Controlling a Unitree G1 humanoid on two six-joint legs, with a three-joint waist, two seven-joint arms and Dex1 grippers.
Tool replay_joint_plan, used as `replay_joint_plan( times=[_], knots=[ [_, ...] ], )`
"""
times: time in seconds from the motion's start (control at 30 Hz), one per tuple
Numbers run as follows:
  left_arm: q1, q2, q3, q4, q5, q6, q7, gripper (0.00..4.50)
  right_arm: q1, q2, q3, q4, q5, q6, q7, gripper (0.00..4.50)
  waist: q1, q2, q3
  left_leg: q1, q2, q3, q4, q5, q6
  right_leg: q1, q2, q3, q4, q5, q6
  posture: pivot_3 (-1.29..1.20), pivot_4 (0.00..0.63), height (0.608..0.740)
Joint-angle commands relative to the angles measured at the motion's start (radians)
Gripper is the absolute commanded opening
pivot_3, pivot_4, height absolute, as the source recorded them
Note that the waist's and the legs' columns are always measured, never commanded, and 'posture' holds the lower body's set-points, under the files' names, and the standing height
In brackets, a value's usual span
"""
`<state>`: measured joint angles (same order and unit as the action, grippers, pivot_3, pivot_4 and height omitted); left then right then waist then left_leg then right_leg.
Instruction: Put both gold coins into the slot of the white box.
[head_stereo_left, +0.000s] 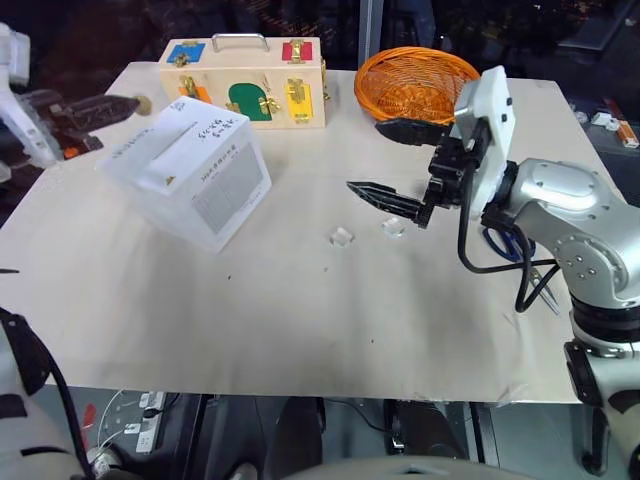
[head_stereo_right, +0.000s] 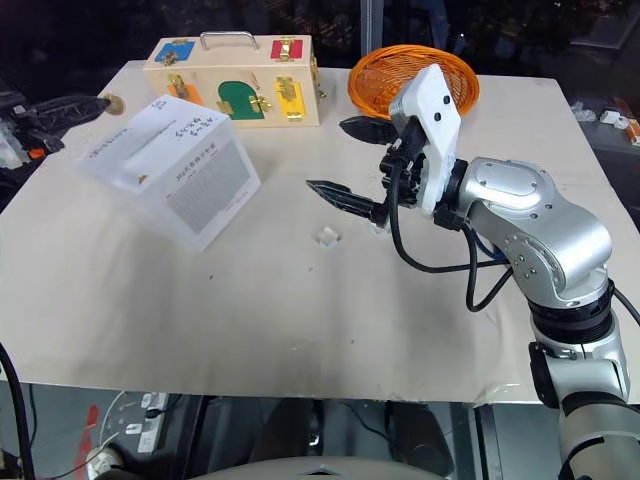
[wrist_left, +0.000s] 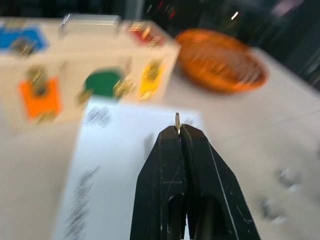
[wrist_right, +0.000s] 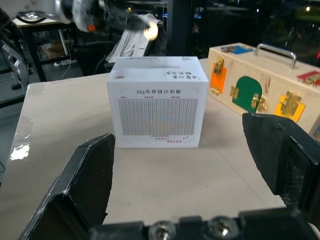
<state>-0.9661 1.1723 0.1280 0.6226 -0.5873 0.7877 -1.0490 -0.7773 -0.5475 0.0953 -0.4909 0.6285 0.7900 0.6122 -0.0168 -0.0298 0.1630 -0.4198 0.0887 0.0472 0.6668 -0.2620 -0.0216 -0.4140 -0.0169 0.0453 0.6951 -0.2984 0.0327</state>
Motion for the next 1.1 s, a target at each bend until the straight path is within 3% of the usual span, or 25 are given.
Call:
replay_joint_plan(
  times=[0.03,0.3,1.1],
  knots=[
    [-0.043,0.022,-0.026,0.044,0.084,-0.039,-0.056,0.0,0.016,-0.009,-0.014,-0.037,-0.019,-0.033,0.009,4.45,0.002,0.0,0.0,0.0,0.0,0.0,0.0,0.0,0.0,0.0,0.0,0.0,0.0,0.0,0.0,0.0,0.15,0.726],
    [-0.06,-0.008,-0.032,0.06,0.136,-0.009,-0.124,0.0,0.04,-0.006,-0.013,-0.062,-0.032,-0.037,0.019,4.45,0.003,0.0,0.0,-0.011,0.0,-0.003,0.003,0.002,-0.004,-0.009,0.0,-0.002,0.002,0.0,0.0,0.0,0.15,0.726],
    [-0.057,-0.076,-0.044,0.055,0.263,-0.106,-0.13,0.0,0.052,-0.002,-0.045,-0.114,0.03,-0.05,0.041,4.45,0.002,0.0,0.0,-0.011,0.0,-0.003,0.006,0.002,-0.004,-0.009,-0.001,-0.002,0.004,0.0,0.0,0.0,0.15,0.726]
  ],
)
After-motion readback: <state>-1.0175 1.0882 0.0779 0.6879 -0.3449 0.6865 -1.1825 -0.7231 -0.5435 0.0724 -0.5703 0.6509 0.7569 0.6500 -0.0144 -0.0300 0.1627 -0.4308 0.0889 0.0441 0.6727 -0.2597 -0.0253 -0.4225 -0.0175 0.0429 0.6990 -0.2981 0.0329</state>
